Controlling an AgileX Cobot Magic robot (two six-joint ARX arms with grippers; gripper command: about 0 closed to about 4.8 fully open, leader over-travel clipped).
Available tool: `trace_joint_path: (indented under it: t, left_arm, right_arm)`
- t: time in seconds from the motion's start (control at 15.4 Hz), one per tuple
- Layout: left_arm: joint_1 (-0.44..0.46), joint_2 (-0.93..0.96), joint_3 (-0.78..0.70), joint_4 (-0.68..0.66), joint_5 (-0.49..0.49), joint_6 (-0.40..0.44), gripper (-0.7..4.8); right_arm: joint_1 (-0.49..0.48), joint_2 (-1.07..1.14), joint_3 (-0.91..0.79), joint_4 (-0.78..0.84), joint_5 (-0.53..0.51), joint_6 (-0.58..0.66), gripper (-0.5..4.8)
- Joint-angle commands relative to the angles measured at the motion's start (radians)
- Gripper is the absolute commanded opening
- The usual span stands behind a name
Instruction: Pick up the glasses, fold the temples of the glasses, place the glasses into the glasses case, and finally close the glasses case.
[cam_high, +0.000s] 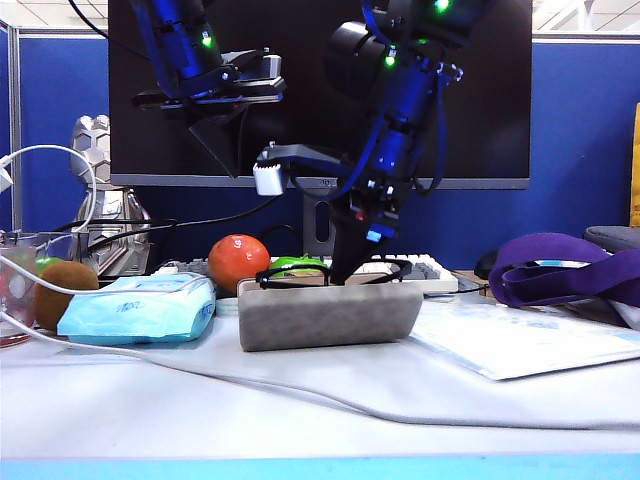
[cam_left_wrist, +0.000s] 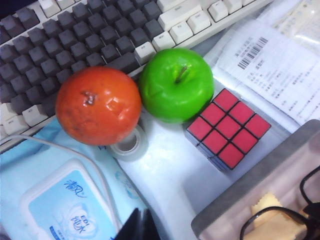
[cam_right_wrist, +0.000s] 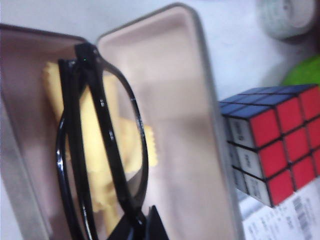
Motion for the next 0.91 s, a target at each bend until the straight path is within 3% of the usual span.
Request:
trace_joint_path:
  t: [0.07,0.26,0.39,0.65,0.72,0.78,0.91]
  left_arm:
    - [0.001,-0.005,0.002,0.007,0.004,-0.005,0.17]
    - [0.001,-0.005,0.002,0.007,0.004,-0.005,0.17]
    - [0.001,-0.005,0.002,0.007,0.004,-0.005,0.17]
    - [0.001,-0.005,0.002,0.007,0.004,-0.005,0.17]
    - [0.001,-0.005,0.002,0.007,0.004,-0.005,0.17]
    - [0.001,-0.005,0.002,0.007,0.004,-0.005,0.17]
    - [0.001,-0.005,0.002,0.007,0.004,-0.005,0.17]
  right_arm:
    - [0.000,0.015,0.002,0.026,-0.006,-0.003,-0.01]
    - [0.001,0.033,0.002,0.035,-0.025,-0.002,-0.01]
    - [0.001,0.033,0.002,0.014,-0.092,-0.002,-0.01]
    - [0.001,0.037,0.002,0.004,-0.099,0.068,0.10]
    - [0.001,0.037,0.003,0.006,-0.099,0.068,1.62]
    - [0.001,0.037,0.003,0.006,-0.096,0.071,2.16]
    - [0.001,0.029,0.004,0.008,-0.092,0.092,2.30]
